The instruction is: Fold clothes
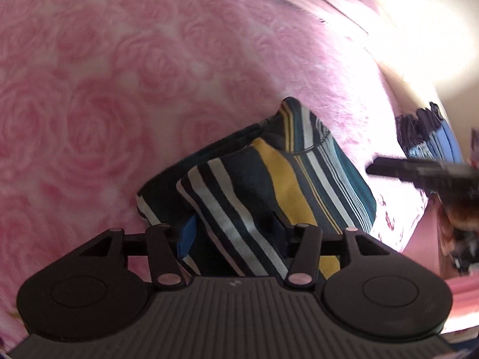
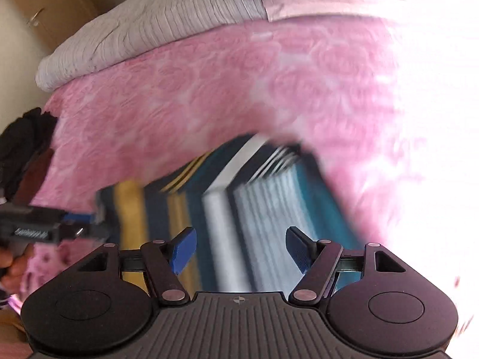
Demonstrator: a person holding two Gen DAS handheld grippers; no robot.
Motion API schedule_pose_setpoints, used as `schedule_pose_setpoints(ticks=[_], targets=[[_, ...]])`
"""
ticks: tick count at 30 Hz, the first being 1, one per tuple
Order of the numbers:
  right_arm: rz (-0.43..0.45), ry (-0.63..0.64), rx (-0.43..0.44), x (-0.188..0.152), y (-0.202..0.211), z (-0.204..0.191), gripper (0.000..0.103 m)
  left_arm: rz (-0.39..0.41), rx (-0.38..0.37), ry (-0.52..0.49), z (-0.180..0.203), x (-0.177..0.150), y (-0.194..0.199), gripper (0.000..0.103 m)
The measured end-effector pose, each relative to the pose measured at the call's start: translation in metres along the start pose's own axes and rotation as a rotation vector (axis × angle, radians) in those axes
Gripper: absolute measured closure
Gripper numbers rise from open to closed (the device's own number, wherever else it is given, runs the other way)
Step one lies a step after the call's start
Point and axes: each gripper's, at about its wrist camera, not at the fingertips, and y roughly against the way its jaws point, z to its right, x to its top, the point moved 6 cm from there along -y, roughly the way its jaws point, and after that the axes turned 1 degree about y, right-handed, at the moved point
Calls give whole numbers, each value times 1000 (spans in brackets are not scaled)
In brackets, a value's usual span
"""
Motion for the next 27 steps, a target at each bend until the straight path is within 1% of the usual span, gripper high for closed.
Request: schedule_pose_setpoints(ticks=[2, 3, 4, 5, 7, 8, 9, 10, 11, 12, 13, 14, 15, 16, 18, 20, 21, 24, 26, 27], targets=[[-4, 69, 53, 19, -21, 11, 33, -6, 5, 43, -2, -3, -3, 71], [-14, 107, 84, 29, -33, 15, 33, 2, 15, 57, -2, -3, -2, 73], [-29, 140, 108, 36, -46, 19, 33, 21, 31, 47, -1, -3, 1, 81], [-45, 168, 127, 41, -57, 25, 33, 41, 48, 37, 1, -3, 5, 81], [-75, 215, 167, 52, -80, 36, 33, 53, 71, 55, 2, -4, 3, 81], [-86, 220, 194, 55, -90, 41, 33, 59, 82, 64, 2, -4, 2, 80], [-93, 219, 222, 55, -95, 48, 33, 64, 93, 74, 3, -5, 1, 79], [-103, 209, 258, 56, -102, 54, 33, 70, 105, 83, 3, -5, 0, 75], [-116, 188, 301, 54, -104, 59, 34, 73, 106, 114, 0, -5, -3, 73], [-129, 164, 330, 52, -103, 65, 34, 77, 107, 145, -2, -5, -6, 73], [-140, 143, 344, 52, -102, 70, 36, 83, 116, 151, -3, -4, -7, 78], [-151, 122, 358, 51, -101, 75, 61, 90, 125, 155, -3, -3, -8, 83], [-162, 100, 371, 51, -100, 79, 91, 114, 123, 153, -1, 0, -3, 85], [-171, 89, 381, 51, -97, 83, 96, 138, 120, 150, 2, 2, 2, 86], [-156, 110, 378, 57, -81, 83, 96, 164, 128, 132, 5, 6, 10, 87], [-128, 128, 378, 65, -69, 82, 96, 149, 145, 131, -1, 4, 3, 86], [-123, 119, 379, 68, -72, 82, 96, 134, 156, 135, -6, 2, -3, 86], [-157, 124, 356, 65, -101, 76, 96, 129, 136, 206, -25, -2, -19, 83], [-153, 118, 347, 63, -110, 76, 95, 127, 106, 252, -33, -4, -16, 81], [-146, 114, 341, 63, -109, 77, 93, 121, 95, 271, -35, -4, -15, 80]])
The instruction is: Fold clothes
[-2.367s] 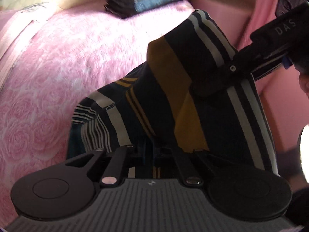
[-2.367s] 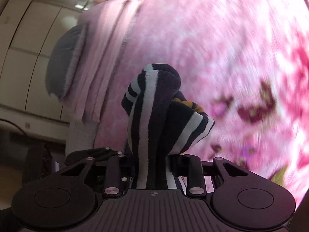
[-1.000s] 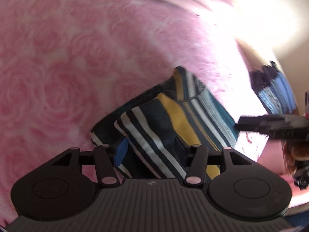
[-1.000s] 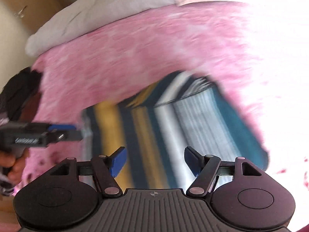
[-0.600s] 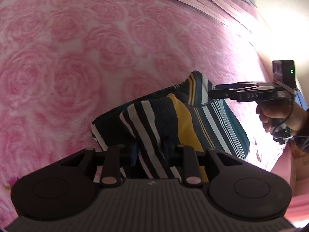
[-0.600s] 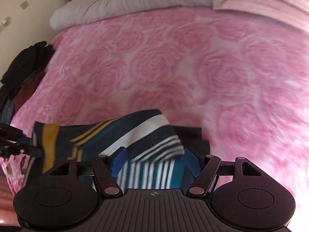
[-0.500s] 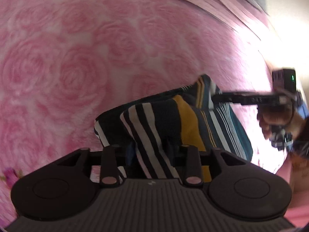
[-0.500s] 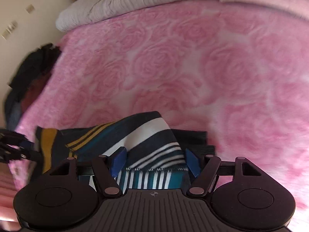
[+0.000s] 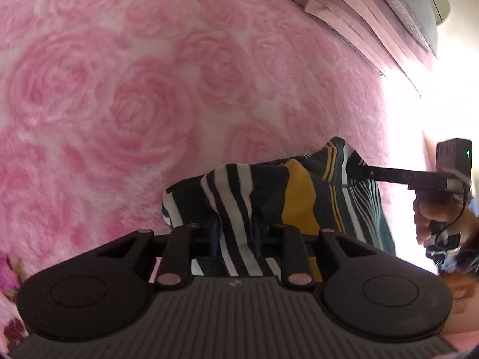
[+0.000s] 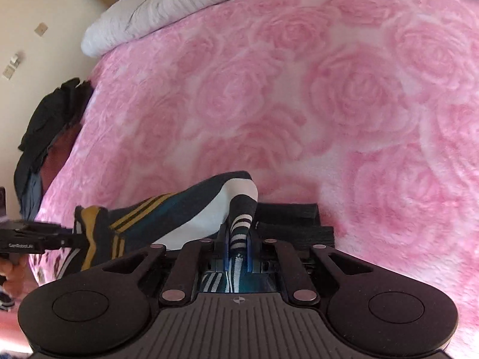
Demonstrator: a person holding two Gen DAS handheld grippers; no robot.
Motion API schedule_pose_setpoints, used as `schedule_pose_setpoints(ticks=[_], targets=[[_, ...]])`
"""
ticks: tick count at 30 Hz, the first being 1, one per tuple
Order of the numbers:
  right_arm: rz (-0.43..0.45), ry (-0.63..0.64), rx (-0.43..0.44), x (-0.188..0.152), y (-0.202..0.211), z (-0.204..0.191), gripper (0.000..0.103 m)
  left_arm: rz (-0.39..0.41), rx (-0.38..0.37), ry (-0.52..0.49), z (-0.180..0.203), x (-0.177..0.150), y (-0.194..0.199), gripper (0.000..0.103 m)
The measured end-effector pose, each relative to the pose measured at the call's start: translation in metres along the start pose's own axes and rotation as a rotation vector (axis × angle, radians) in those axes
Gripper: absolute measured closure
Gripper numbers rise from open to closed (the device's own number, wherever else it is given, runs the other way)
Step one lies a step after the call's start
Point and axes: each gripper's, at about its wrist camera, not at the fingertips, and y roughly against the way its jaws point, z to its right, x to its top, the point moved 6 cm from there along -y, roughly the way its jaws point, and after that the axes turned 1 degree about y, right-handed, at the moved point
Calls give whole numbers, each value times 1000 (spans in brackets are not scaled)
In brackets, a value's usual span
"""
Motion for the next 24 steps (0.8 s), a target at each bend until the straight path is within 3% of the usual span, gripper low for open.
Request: schedule_pose_setpoints(ticks=[1, 2, 3, 5, 9, 13, 16, 20, 24], targets=[[7, -2, -10, 0, 4, -1, 89, -7, 10, -3, 1, 0, 3, 75], [22, 6, -35, 0, 11, -3, 68, -14, 21, -8, 2, 1, 6, 69], [45, 24, -75, -2, 20, -5, 54, -22, 32, -12, 3, 1, 9, 68], [86, 46, -135, -9, 37, -13, 53, -22, 44, -20, 6, -1, 21, 69], [136, 21, -137, -38, 66, -38, 53, -37, -6, -23, 17, -25, 42, 73], [122, -13, -61, -80, 66, -75, 53, -123, -89, -43, 33, -76, 42, 72], [67, -35, -19, -113, 45, -94, 53, -139, -50, -37, 32, -102, 26, 72], [29, -20, -77, -132, 32, -105, 54, -134, -59, -7, 25, -103, 25, 72], [79, 14, -93, -115, 45, -115, 54, -75, -10, -142, 38, -84, 51, 78]])
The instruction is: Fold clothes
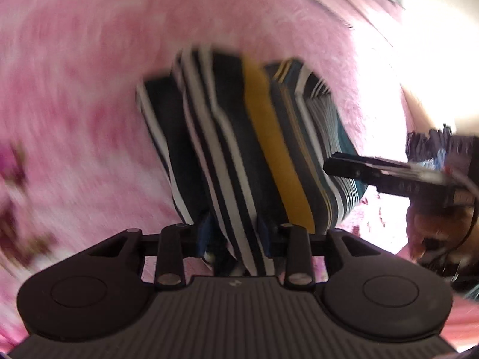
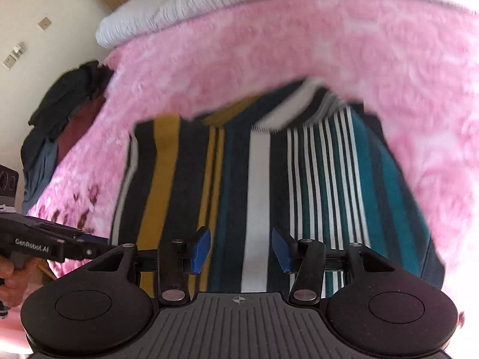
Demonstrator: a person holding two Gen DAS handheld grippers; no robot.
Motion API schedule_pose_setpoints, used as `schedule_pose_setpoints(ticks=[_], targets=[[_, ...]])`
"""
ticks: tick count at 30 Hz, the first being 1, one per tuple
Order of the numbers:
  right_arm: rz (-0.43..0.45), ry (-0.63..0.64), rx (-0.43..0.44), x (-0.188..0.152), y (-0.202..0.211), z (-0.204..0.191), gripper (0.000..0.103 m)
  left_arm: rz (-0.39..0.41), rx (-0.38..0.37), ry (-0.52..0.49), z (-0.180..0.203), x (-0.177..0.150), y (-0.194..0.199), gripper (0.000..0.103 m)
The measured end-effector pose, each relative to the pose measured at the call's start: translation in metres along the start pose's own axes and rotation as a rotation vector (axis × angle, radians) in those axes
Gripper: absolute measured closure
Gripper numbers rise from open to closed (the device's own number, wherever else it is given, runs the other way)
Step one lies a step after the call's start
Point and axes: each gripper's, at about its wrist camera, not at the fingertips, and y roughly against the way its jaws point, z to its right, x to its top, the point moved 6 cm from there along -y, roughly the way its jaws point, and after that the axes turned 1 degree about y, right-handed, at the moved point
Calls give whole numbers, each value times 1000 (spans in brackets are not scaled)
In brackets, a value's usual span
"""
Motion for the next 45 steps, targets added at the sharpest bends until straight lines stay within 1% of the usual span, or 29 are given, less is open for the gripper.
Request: schedule_pose_setpoints(ticks=[1, 3, 5, 7, 9, 10, 12, 13, 14, 15, 16, 17, 20, 22, 23, 25, 26, 29, 33, 41, 45], targets=[[14, 7, 5, 6, 1, -2, 54, 30, 0, -35, 4, 9, 7, 81], [35, 19, 24, 22, -3, -8, 54, 87, -13, -95, 12, 28, 17, 81], [45, 35, 55, 35, -15, -13, 54, 129, -17, -146, 17, 48, 17, 81], [16, 54, 96, 45, -33, -14, 54, 146, -10, -166, 15, 65, 8, 81], [-30, 51, 107, 50, -59, -10, 54, 145, -12, -165, 10, 77, -3, 81], [-39, 45, 113, 52, -70, -9, 54, 130, 8, -163, 5, 79, -10, 81], [-30, 44, 134, 57, -82, -8, 54, 88, 48, -157, -7, 79, -22, 86], [-38, 64, 139, 60, -84, -10, 54, 68, 75, -150, -11, 78, -29, 95], [-55, 89, 144, 63, -83, -11, 54, 54, 116, -146, -19, 76, -32, 100], [-74, 113, 150, 67, -80, -11, 54, 48, 114, -126, -22, 76, -33, 100], [-72, 138, 140, 70, -76, -11, 54, 43, 111, -106, -25, 76, -34, 100], [-52, 164, 114, 74, -71, -11, 54, 38, 107, -85, -28, 76, -34, 100], [-9, 191, -27, 83, -64, 10, 54, 22, 128, -117, -25, 78, -39, 100], [-28, 153, -111, 87, -71, 36, 54, 12, 136, -133, -23, 79, -42, 100], [-40, 118, -115, 89, -76, 50, 53, 9, 139, -134, -23, 80, -43, 100], [-45, 49, -48, 92, -83, 67, 52, 1, 144, -137, -22, 83, -47, 100], [-49, 35, -26, 94, -84, 71, 52, -4, 148, -141, -21, 84, -48, 100], [-60, 55, -39, 94, -76, 67, 52, -19, 159, -148, -21, 86, -54, 100], [-55, 33, -113, 86, -57, 66, 52, -29, 169, -159, -20, 88, -54, 100], [-97, -24, -110, 52, -20, 42, 51, -20, 166, -147, -20, 87, -53, 100], [-127, -6, -98, 37, -7, 27, 51, -19, 167, -150, -20, 86, -53, 100]])
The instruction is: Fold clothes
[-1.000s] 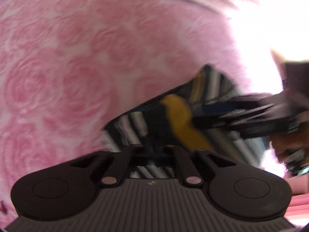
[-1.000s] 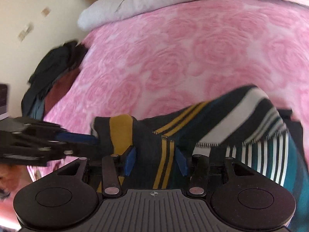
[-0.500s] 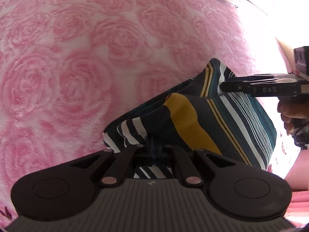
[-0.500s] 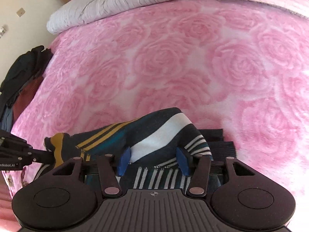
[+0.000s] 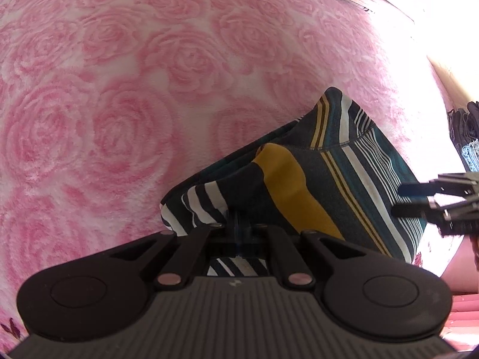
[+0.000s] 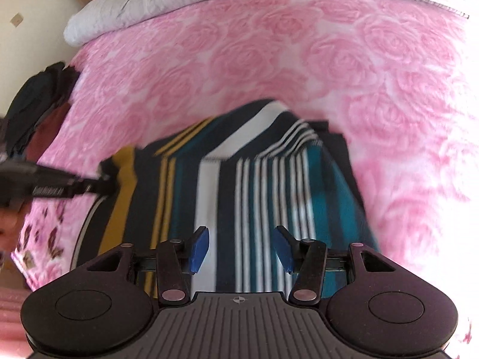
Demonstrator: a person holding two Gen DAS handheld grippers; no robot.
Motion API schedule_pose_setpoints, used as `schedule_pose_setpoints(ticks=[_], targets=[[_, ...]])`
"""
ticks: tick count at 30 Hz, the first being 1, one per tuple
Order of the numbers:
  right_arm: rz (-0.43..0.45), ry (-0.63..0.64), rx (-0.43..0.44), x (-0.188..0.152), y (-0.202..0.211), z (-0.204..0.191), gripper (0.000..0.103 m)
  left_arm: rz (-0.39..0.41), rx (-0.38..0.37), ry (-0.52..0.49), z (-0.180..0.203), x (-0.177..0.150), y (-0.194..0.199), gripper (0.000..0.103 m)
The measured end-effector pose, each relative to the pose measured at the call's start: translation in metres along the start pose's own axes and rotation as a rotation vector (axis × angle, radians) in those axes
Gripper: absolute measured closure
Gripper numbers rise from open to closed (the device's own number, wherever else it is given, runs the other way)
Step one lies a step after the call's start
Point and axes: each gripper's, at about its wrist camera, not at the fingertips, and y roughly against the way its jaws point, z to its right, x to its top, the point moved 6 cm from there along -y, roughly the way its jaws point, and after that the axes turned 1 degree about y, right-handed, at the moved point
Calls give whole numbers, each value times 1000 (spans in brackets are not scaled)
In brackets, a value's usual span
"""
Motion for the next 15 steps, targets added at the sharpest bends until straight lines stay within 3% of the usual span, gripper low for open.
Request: schedule_pose_setpoints(ticks=[15], targets=[[-50, 164, -12, -42, 26, -17, 51, 41, 55, -15, 16, -7, 15, 100]])
